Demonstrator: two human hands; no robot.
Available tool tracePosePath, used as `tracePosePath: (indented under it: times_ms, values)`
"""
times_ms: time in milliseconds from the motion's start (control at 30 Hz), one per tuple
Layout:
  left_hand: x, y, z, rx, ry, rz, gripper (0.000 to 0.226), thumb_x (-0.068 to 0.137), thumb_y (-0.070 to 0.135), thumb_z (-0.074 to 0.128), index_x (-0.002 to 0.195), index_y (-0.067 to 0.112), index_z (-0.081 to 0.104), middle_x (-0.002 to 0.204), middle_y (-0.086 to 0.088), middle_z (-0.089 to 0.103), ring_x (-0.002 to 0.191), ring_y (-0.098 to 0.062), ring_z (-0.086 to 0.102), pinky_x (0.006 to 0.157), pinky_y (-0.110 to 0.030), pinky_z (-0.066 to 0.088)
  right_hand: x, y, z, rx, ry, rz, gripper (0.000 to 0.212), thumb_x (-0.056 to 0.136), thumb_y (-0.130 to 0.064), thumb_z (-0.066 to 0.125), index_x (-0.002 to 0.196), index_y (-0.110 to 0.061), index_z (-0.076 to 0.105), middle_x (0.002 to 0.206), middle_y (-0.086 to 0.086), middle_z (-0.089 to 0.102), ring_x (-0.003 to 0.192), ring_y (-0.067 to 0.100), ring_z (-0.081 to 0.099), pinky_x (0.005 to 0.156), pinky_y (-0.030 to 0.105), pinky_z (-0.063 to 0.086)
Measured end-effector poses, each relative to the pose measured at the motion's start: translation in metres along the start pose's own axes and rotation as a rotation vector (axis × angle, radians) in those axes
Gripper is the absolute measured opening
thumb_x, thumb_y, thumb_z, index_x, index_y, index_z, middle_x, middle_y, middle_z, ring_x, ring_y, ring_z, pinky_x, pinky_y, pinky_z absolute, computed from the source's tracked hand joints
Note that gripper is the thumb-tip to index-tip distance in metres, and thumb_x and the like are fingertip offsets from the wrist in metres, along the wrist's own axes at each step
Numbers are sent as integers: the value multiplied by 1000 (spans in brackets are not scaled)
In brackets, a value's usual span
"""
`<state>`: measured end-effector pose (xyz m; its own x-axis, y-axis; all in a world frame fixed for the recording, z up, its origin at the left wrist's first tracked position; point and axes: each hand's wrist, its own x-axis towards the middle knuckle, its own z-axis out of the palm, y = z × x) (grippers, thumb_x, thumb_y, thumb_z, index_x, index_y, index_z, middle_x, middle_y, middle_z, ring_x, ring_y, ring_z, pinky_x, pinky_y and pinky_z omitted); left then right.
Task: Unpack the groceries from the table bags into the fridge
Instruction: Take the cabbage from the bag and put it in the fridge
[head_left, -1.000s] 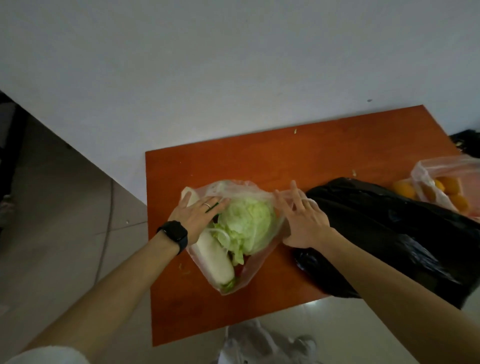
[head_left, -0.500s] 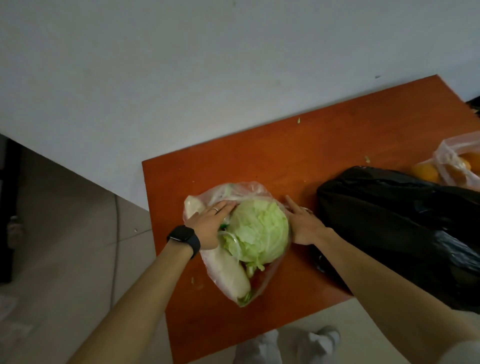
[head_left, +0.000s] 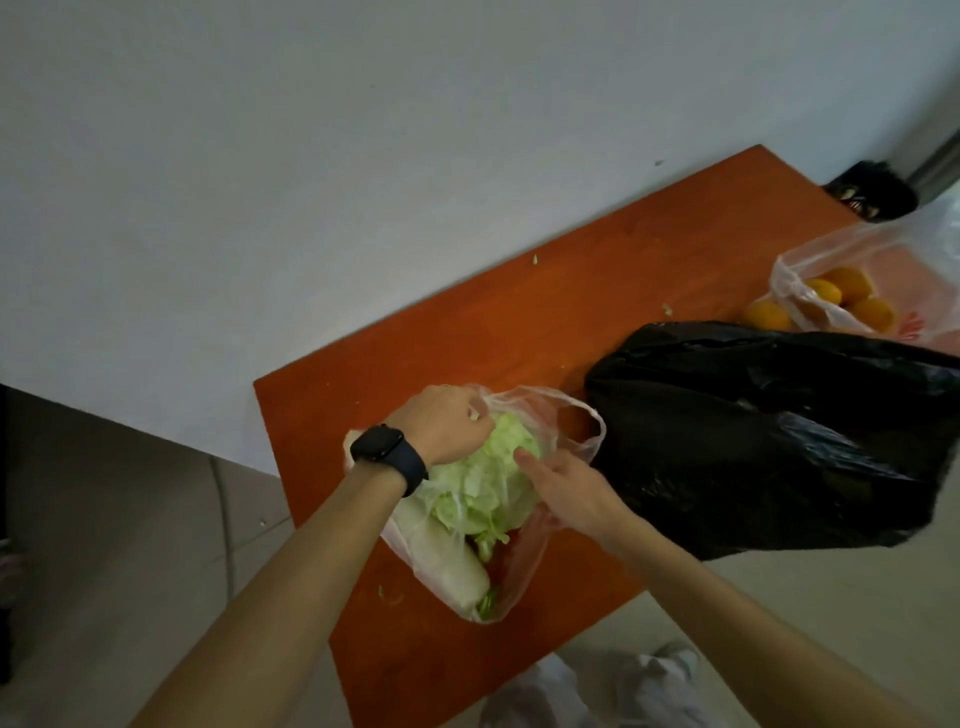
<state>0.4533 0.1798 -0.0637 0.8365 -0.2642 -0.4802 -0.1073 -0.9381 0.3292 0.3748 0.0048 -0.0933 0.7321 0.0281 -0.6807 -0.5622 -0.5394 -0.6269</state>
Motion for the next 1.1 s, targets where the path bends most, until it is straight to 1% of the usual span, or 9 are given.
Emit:
tracePosePath:
  times_ms: [100,300,400,567,700,800,933,1033,1100]
  values:
    - [28,-2,24,36,-97,-92,52,98,59,39,127,19,56,124,-8,59,98,-23,60,83,-36,53,17,6,14,358,-29,287,78,94,-71,36,144,-12,44,119,8,61,92,25,69,81,39,62]
    - [54,-6,48,-172,-215,-228,76,95,64,41,153,16,31,147,-6,47,85,-10,55,70,-26,44,40,13,22,441,-21,401,92,89,-79,32,156,-18,19,141,13,48,96,27,68,79,40,62]
    - [71,-7,47,-178,-343,-227,78,95,65,43,154,16,32,159,-5,33,130,-23,48,97,-32,42,46,22,30,509,-12,425,84,92,-75,29,151,-15,36,142,10,49,100,25,63,85,41,60]
    - [85,-2,51,-302,-472,-223,66,98,61,41,154,25,34,159,-1,32,141,-24,37,103,-33,35,57,28,37,668,-92,491,86,89,-80,27,156,-26,28,157,9,35,136,35,44,103,50,47]
    - [96,-5,56,-260,-474,-236,71,91,70,46,149,30,43,154,0,41,135,-25,44,100,-32,35,65,32,64,931,-110,474,123,51,-100,29,156,-36,25,157,4,36,137,32,42,109,55,41]
    - [99,-6,59,-341,-430,-248,70,83,70,57,139,28,56,142,4,54,124,-23,54,104,-36,41,94,36,81,1132,84,534,143,34,-110,28,156,-35,25,159,3,32,142,32,37,114,53,34]
    - [86,-2,69,-393,-277,-242,45,88,55,60,121,27,68,132,6,61,110,-16,59,96,-36,48,93,23,83,1203,367,631,88,88,-78,37,156,-23,27,158,7,31,142,32,33,115,44,28]
    - [71,4,69,-376,-223,-243,49,84,58,59,120,27,68,127,5,64,106,-16,61,87,-36,51,94,28,89,1194,398,611,73,96,-66,36,156,-26,24,158,4,27,142,27,31,114,41,25]
    - [63,12,67,-322,-196,-241,39,87,54,57,113,27,68,116,4,66,97,-17,62,79,-37,51,88,26,93,1267,375,556,65,100,-56,40,154,-22,27,154,4,34,139,26,38,104,31,38]
